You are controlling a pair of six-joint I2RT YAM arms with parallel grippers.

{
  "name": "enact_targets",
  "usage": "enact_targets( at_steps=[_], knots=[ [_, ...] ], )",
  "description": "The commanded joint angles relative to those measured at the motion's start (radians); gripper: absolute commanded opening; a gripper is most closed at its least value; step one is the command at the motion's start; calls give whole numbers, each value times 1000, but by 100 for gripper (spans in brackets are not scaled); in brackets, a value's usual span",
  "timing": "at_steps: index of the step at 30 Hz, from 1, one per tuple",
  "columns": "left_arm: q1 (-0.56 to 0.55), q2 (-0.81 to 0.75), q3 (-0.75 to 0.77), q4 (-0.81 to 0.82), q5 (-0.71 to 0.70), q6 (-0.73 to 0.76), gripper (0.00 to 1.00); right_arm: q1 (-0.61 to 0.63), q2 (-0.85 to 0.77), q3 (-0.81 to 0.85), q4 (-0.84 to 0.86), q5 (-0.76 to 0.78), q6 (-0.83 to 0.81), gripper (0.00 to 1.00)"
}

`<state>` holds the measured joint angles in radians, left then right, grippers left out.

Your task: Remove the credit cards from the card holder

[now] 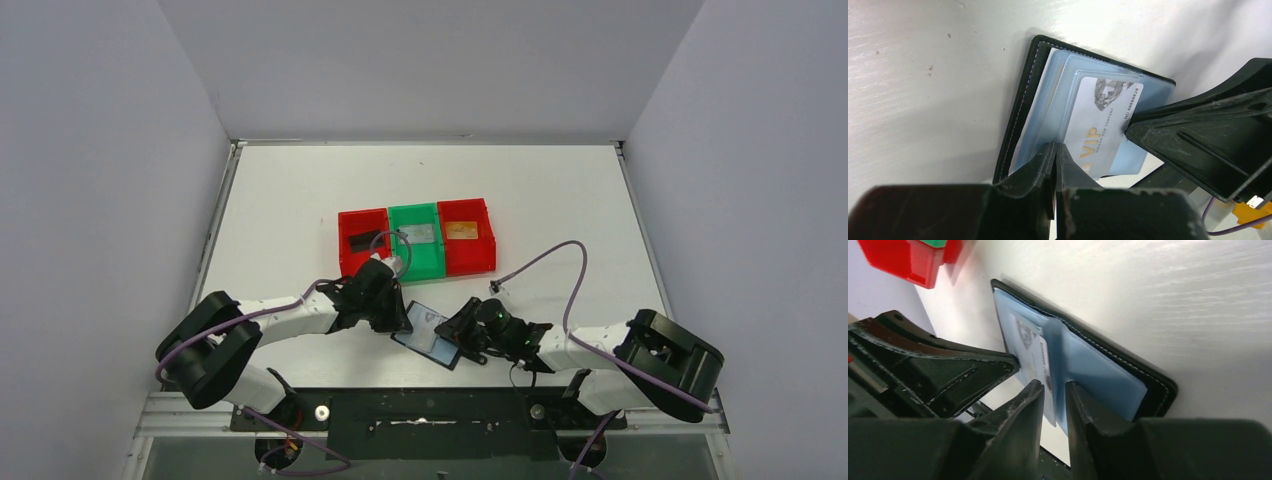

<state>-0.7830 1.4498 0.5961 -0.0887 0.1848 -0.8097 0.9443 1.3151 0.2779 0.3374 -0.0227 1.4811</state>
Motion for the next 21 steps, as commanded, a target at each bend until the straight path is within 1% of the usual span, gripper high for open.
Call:
enact_targets(
  at_steps=[1, 5, 8, 11, 12, 15, 16, 19, 21],
  knots=[
    [0, 39, -15, -98, -90, 23, 1, 9, 10, 2, 110, 7, -2, 27],
    [0, 41, -16, -89, -80, 25, 1, 9, 57, 3, 181, -11, -10, 27],
    [0, 41, -12, -94, -82, 27, 1, 7, 80, 1, 207, -19, -8, 21],
    [0, 38, -10, -100, -85, 26, 1, 8, 75, -6, 209, -11, -9, 18],
    [1, 37, -10, -101, -87, 26, 1, 7, 66, -10, 206, -10, -9, 17],
    [1, 36, -8, -107, -92, 26, 1, 7, 42, -24, 189, -11, -3, 25],
    [1, 37, -9, -108, -93, 27, 1, 7, 36, -33, 195, -10, -1, 25],
    [0, 36, -10, -108, -93, 26, 0, 8, 34, -53, 237, -18, 1, 25],
    [1, 38, -8, -106, -92, 26, 0, 7, 43, -49, 256, -28, -6, 21]
  ],
)
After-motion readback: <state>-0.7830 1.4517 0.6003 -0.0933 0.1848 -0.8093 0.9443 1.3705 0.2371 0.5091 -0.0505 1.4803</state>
